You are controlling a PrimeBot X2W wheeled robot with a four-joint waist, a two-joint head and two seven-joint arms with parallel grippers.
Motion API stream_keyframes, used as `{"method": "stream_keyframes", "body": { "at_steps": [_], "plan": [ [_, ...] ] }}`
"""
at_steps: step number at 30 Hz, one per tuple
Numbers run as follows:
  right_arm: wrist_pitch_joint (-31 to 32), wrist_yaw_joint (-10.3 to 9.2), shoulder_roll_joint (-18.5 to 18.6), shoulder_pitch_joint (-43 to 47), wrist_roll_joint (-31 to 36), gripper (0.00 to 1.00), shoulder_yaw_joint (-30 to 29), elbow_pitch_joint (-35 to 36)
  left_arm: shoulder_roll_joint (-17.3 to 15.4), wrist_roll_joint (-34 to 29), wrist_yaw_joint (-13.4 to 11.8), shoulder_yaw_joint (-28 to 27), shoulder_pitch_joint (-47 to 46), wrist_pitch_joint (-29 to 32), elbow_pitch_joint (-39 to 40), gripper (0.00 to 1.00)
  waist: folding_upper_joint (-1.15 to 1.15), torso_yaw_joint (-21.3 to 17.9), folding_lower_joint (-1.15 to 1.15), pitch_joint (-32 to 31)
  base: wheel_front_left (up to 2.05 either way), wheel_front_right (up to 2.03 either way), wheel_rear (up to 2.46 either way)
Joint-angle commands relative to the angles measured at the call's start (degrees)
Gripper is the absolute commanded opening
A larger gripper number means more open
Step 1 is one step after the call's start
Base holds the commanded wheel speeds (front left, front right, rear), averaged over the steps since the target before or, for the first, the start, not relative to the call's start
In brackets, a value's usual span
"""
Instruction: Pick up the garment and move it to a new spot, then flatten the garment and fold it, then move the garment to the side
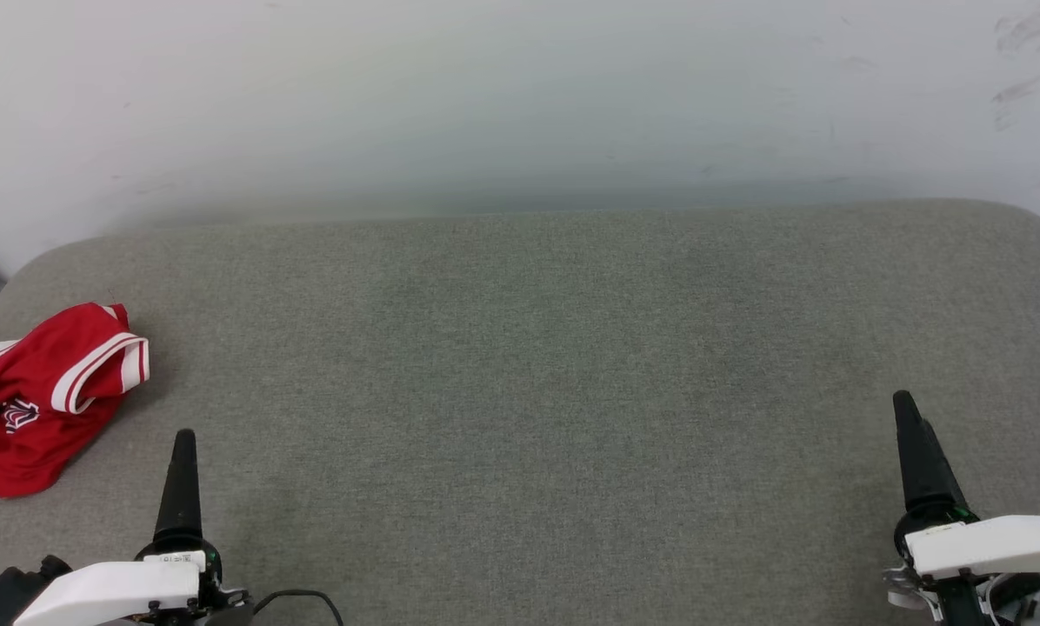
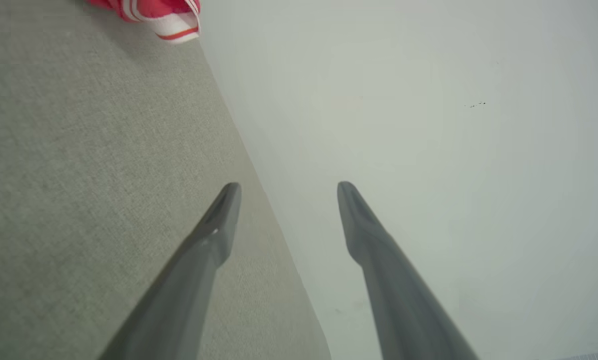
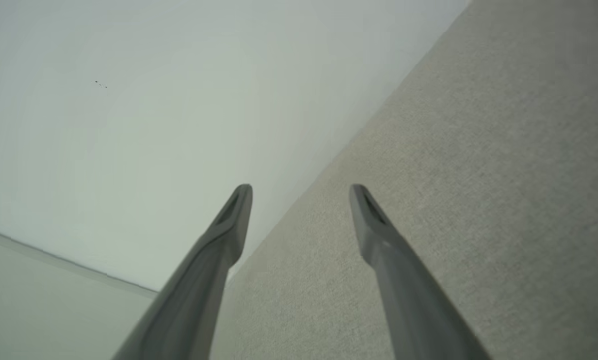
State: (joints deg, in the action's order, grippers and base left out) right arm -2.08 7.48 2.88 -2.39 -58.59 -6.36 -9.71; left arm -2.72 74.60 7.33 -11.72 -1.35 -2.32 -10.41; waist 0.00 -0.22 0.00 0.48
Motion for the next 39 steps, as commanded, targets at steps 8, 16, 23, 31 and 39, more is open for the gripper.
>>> {"method": "stream_keyframes", "body": {
  "at_steps": [8,16,23,31,39],
  "plan": [
    [-2.0,0.01,0.0,-1.2,14.2,1.00,1.3,5.9,-0.1,-10.4,0.1,-1.0,-0.2,-1.8,6.3,1.00,0.00,0.0,0.00,0.3,0.00,0.00,0.00],
    [-3.5,0.02,0.0,-0.7,24.6,1.00,3.5,8.5,-0.1,-19.5,-1.1,1.1,0.7,-3.3,12.0,1.00,0.00,-0.1,0.00,0.6,0.00,0.00,0.00],
    [-4.7,0.02,0.0,-0.5,32.0,1.00,4.0,9.9,-0.1,-32.4,-3.7,6.3,1.9,-4.5,16.3,1.00,0.00,-0.3,0.00,0.9,0.00,0.00,0.00],
    [-6.0,0.02,0.0,-0.4,39.9,1.00,3.9,10.4,-0.2,-44.4,-7.0,12.9,2.6,-5.8,18.0,1.00,0.00,-0.4,0.00,1.2,0.00,0.00,0.00],
    [-7.2,0.01,0.0,-0.6,46.8,1.00,4.5,10.5,-2.3,-52.3,-12.0,18.1,1.9,-7.0,17.1,1.00,0.00,-0.5,0.00,1.9,0.00,0.00,0.00]
  ]
}}
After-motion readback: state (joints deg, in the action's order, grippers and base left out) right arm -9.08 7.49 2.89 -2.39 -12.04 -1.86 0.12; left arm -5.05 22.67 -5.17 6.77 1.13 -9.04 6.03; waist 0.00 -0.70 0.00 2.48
